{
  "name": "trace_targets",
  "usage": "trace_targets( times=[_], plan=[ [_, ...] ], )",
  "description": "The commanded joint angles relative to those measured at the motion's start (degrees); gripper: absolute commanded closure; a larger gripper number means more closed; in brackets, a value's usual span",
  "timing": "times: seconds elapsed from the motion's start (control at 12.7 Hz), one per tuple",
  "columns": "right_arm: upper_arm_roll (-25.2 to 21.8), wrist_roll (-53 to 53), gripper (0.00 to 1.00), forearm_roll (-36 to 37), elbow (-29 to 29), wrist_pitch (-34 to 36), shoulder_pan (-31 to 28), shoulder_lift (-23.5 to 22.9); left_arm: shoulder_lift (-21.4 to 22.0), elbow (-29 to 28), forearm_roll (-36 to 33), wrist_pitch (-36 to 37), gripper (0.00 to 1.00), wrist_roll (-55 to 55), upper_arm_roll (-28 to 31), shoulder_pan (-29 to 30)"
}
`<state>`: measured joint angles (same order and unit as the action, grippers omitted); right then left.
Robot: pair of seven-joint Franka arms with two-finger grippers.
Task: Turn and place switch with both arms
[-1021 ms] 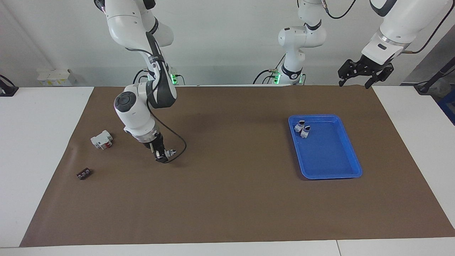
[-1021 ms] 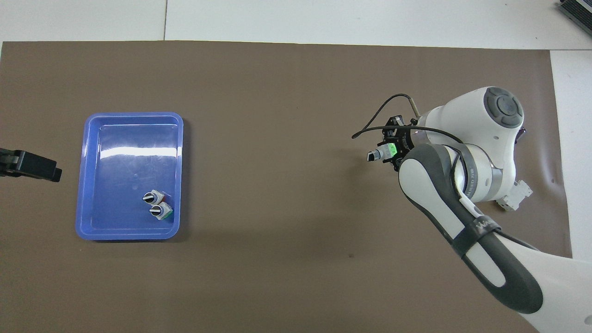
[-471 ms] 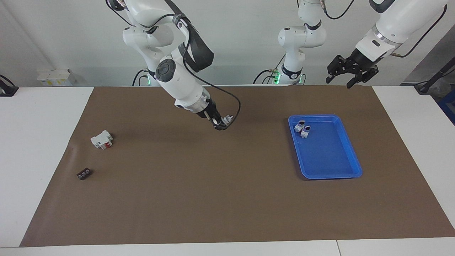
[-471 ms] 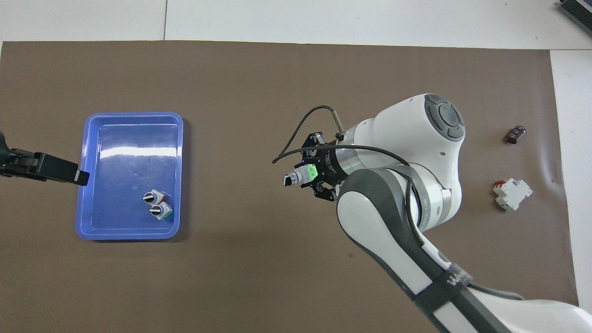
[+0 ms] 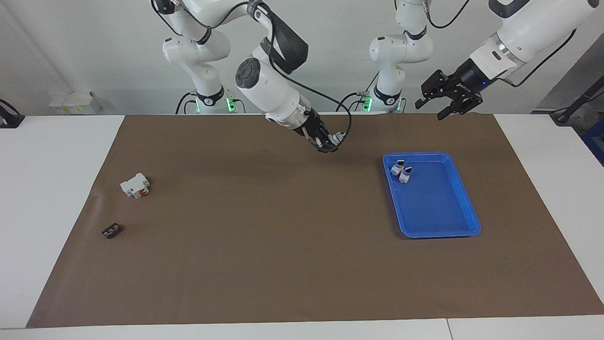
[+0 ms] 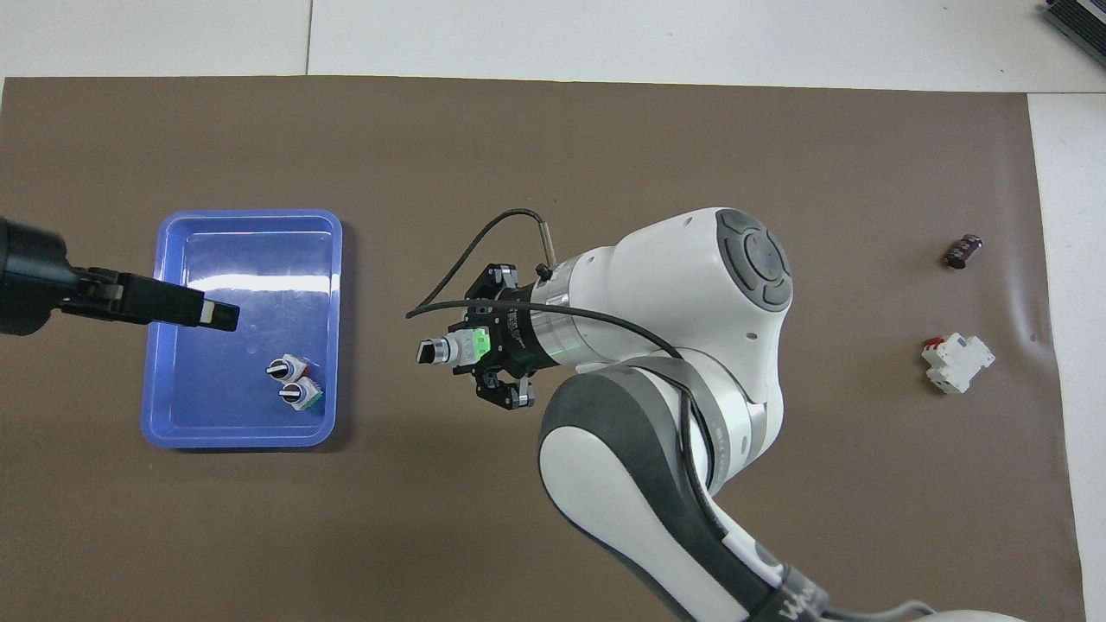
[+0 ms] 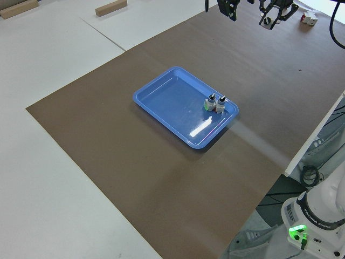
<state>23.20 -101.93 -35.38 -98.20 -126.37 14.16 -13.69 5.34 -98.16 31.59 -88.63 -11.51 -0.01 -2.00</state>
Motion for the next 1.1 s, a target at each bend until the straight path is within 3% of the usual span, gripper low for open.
trace_targets(
  times=[0.0,0.39,0.79,1.02],
  plan=[
    [0.27,-4.05,1.00,-1.44,2.05,-4.05,2.09,-2.22,7.22,-11.85,6.61,-6.19,0.40,-6.13,0.28,-0.55],
    [0.18,-5.12,1.00,-4.26,5.04,-8.63,4.91,-3.45,9.96,-20.04,11.98,-15.51,0.43,-9.58,-0.16,-4.85],
    [0.18,-5.91,1.00,-4.34,5.04,-11.09,6.49,-3.45,9.87,-20.05,13.58,-16.13,0.52,-9.94,-0.25,-5.74],
    [0.18,-6.00,1.00,-4.34,5.04,-11.10,6.49,-3.45,9.87,-19.87,13.58,-16.14,0.53,-9.94,-0.25,-6.09]
  ],
)
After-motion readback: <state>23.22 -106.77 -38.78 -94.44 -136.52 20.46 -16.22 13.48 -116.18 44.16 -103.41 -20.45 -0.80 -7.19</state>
